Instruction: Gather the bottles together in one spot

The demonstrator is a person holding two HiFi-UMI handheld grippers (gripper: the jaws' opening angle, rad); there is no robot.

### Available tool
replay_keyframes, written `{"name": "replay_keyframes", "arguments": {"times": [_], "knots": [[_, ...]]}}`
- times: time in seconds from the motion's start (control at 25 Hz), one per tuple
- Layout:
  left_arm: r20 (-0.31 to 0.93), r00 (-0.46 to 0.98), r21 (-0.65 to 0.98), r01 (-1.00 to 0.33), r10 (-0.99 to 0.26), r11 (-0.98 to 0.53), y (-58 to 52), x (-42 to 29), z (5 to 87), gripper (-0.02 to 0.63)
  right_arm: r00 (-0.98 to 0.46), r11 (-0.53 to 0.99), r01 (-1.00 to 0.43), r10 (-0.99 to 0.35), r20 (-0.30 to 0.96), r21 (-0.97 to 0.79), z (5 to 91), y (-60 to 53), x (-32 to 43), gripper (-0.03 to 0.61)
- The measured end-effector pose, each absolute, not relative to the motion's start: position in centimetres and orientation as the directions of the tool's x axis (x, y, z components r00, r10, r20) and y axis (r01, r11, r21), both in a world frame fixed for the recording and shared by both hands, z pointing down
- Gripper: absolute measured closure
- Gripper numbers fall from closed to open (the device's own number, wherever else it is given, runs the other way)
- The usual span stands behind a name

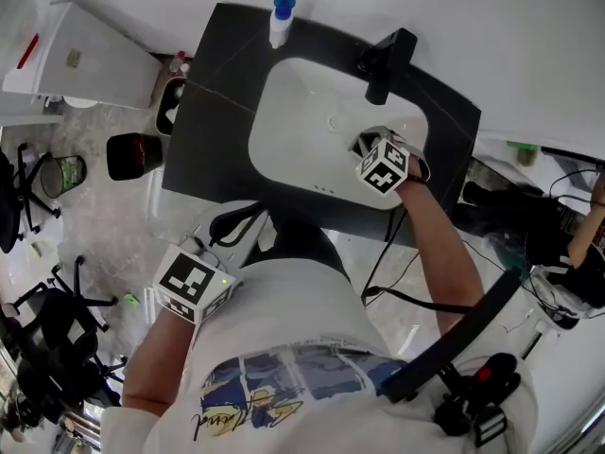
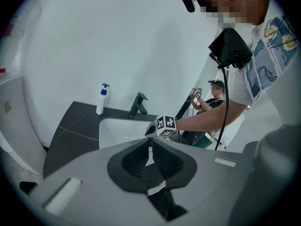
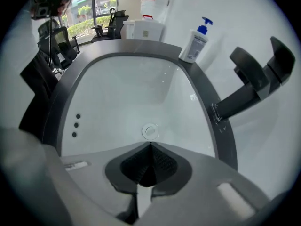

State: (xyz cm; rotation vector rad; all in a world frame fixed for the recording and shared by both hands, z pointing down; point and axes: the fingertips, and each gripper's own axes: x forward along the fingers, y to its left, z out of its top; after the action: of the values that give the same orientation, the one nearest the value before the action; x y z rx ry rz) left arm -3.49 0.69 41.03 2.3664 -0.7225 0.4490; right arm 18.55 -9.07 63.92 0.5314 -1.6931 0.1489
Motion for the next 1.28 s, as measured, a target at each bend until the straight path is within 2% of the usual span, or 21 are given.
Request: {"name": "replay_keyframes", "arguments": {"times": [0.28,0.36,0.4,0.44,0.48,0.56,0.72,0.84,0.96,1.28], "knots": [[0.476,0.787,0.467,-0.604,-0.392,-0.646,1.0,-4.5,41.3,0.588,-0.145,0.842,-0.497,-0.320,0.936,0.211,63.7,-9.8,18.4,0.572],[0.478,0.789,0.467,-0.601,-0.387,-0.649,1.0,-4.5,41.4,0.588,-0.163,0.812,-0.549,-0.340,0.926,0.201,63.7,-10.1,18.6,0.534],[0.479,0.790,0.466,-0.599,-0.384,-0.651,1.0,-4.4,41.4,0.588,-0.175,0.795,-0.579,-0.339,0.924,0.182,63.8,-10.1,18.8,0.447],[0.480,0.791,0.465,-0.597,-0.380,-0.653,1.0,-4.3,41.5,0.588,-0.188,0.778,-0.608,-0.336,0.923,0.160,64.0,-10.0,18.9,0.327],[0.481,0.791,0.465,-0.595,-0.377,-0.655,1.1,-4.2,41.5,0.588,-0.201,0.762,-0.632,-0.341,0.918,0.144,64.3,-9.9,19.0,0.308],[0.484,0.793,0.465,-0.591,-0.370,-0.659,1.1,-4.0,41.5,0.588,-0.215,0.733,-0.662,-0.383,0.899,0.154,64.4,-10.1,19.3,0.305],[0.490,0.795,0.459,-0.585,-0.358,-0.669,1.2,-3.6,41.4,0.588,-0.184,0.707,-0.673,-0.446,0.876,0.219,64.3,-11.0,19.8,0.373],[0.493,0.794,0.457,-0.584,-0.356,-0.671,1.4,-3.4,41.4,0.588,-0.160,0.730,-0.632,-0.450,0.879,0.259,64.6,-10.9,20.4,0.371],[0.500,0.791,0.456,-0.586,-0.352,-0.670,1.4,-3.3,41.5,0.588,-0.161,0.735,-0.630,-0.437,0.885,0.249,65.2,-10.7,21.2,0.330],[0.514,0.785,0.446,-0.588,-0.345,-0.674,1.5,-2.8,41.5,0.588,-0.210,0.699,-0.687,-0.452,0.867,0.198,65.6,-10.8,21.3,0.344]]}}
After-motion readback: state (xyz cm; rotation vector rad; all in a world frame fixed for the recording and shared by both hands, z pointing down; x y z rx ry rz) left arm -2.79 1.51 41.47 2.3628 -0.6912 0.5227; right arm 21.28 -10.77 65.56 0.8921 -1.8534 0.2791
